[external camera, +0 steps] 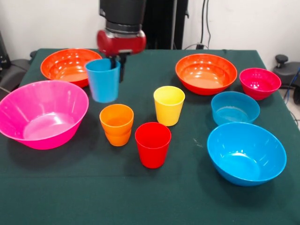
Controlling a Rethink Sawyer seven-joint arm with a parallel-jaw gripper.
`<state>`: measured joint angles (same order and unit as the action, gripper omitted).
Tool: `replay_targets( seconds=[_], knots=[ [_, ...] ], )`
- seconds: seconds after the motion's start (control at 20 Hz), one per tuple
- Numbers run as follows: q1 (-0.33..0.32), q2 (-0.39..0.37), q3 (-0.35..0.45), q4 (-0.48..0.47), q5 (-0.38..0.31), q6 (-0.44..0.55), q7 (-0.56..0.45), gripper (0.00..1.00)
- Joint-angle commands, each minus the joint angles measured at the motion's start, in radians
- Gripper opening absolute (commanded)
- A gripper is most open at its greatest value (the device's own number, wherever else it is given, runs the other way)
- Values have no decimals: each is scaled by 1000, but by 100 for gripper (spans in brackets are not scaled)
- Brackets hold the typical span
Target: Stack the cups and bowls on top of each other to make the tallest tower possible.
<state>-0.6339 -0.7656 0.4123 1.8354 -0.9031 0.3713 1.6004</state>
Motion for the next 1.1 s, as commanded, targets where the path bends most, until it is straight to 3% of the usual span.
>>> replay_targets(
  seconds=[0.05,0.2,0.45,0.9,1.1],
  knots=[
    [-94,-103,214,40,122,142,-266,0],
    [-121,-139,270,48,185,207,-293,0],
    [-115,-151,290,40,214,273,-270,0],
    [-173,-24,305,4,77,218,-305,0],
    [-216,11,316,-2,35,232,-368,0]
  ],
)
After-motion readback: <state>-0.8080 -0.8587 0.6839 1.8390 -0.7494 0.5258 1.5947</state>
